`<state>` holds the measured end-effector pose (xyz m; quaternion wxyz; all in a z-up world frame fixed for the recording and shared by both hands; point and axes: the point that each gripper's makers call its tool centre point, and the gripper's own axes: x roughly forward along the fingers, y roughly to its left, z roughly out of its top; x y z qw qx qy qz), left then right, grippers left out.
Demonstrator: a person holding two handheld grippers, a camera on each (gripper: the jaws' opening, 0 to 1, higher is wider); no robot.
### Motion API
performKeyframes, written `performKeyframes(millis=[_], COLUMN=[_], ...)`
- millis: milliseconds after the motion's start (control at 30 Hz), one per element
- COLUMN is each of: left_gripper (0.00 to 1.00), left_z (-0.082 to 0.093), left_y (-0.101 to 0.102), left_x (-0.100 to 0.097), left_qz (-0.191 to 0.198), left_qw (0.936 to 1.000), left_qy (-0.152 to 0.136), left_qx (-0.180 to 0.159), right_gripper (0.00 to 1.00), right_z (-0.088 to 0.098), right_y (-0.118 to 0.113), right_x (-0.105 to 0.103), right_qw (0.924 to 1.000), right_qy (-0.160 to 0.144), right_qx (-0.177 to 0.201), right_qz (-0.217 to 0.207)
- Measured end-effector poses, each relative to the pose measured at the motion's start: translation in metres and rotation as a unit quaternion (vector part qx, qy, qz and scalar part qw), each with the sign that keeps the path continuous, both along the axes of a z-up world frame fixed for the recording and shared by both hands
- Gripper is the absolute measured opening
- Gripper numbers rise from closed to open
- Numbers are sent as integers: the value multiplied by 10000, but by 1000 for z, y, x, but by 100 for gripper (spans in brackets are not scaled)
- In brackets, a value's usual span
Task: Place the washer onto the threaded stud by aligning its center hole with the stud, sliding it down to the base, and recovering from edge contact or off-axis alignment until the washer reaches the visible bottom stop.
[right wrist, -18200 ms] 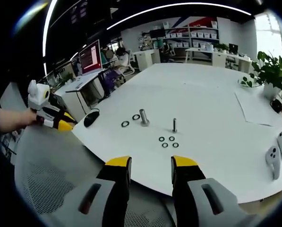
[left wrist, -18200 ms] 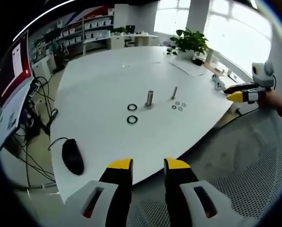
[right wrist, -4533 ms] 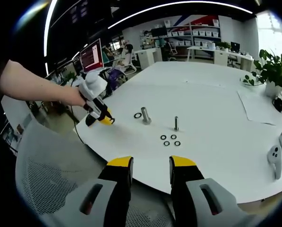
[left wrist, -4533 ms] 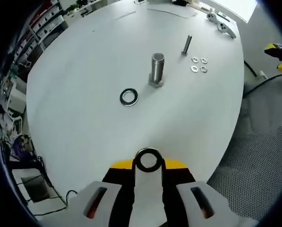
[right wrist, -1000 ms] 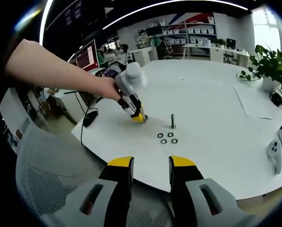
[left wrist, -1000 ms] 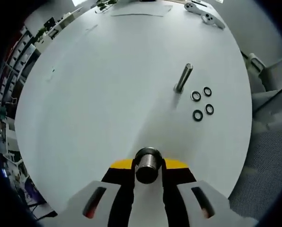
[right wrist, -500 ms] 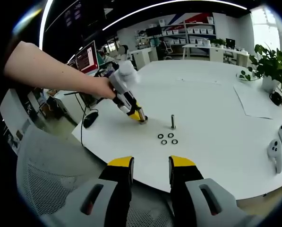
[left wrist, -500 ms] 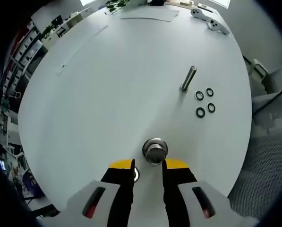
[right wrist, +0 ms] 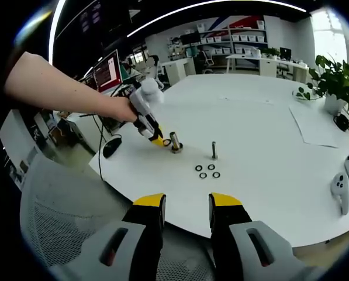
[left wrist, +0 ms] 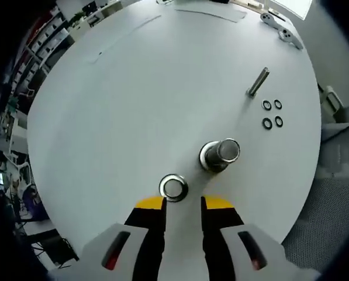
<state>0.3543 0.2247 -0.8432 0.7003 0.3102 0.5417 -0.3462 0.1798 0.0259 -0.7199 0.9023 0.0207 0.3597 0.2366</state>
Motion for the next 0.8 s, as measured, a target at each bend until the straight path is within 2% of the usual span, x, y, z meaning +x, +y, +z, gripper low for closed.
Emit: performKeyframes(millis=[300, 700, 767, 800], left_gripper=[26, 27, 28, 27], left_z=[-3, -10, -14, -15], left_y=[3, 3, 3, 3], left_x=[0, 8, 6, 8], left_qz=[347, 497, 610, 588], left_qw=[9993, 9984, 9976, 9978], left_qy=[39, 51, 207, 162], left_qx=[-137, -281, -250, -242], right_gripper=[32, 32, 32, 32], right_z=[-1, -1, -1, -1], right_y=[-1, -2, -3, -2], right_x=[0, 0, 0, 0], right_qw=[10000, 10000, 10000, 10000], right_qy=[18, 13, 17, 18], right_qx=[-34, -59, -62, -65], right_qz=[-13, -41, -46, -42])
